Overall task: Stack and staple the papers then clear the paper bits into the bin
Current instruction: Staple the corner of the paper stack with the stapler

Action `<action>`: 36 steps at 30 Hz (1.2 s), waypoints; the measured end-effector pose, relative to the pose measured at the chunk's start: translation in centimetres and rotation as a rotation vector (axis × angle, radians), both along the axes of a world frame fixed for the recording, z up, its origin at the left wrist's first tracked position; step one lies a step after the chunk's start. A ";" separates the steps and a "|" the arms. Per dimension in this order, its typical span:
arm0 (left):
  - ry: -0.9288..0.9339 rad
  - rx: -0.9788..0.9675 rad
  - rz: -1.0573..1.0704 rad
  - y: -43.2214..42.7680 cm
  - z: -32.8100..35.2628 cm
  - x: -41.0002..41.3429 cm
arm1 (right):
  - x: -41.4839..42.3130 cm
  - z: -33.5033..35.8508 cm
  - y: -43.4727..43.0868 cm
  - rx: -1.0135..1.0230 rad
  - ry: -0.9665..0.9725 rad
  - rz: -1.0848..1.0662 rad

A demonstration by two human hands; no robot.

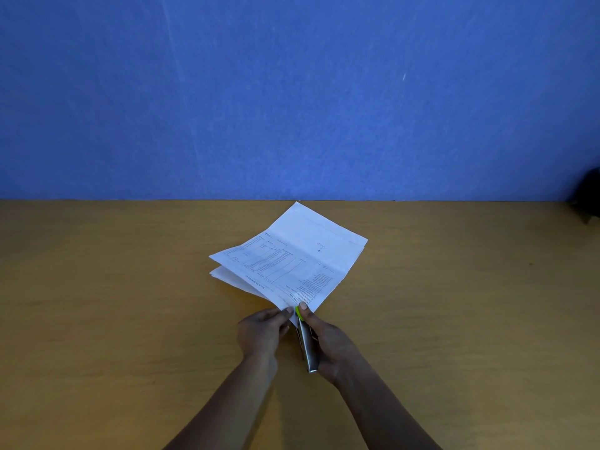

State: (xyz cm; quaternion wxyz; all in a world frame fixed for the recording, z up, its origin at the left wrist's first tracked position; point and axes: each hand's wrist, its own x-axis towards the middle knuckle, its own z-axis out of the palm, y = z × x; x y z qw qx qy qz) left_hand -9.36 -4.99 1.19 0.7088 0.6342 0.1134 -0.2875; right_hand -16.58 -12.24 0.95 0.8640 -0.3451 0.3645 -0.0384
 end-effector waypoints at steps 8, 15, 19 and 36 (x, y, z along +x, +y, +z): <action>0.025 -0.003 -0.025 -0.1 0.0 0.2 | 0.4 -1.2 0.0 -0.144 0.079 -0.026; 0.162 -0.062 -0.054 -0.1 -0.1 0.5 | 0.4 -1.5 -0.1 -0.165 0.089 -0.025; 0.195 -0.058 -0.065 -0.1 -0.3 0.6 | 0.3 -1.4 -0.1 -0.186 0.097 -0.019; 0.189 -0.054 -0.240 -0.7 0.4 -0.8 | 0.7 -1.3 0.1 -0.230 0.162 -0.048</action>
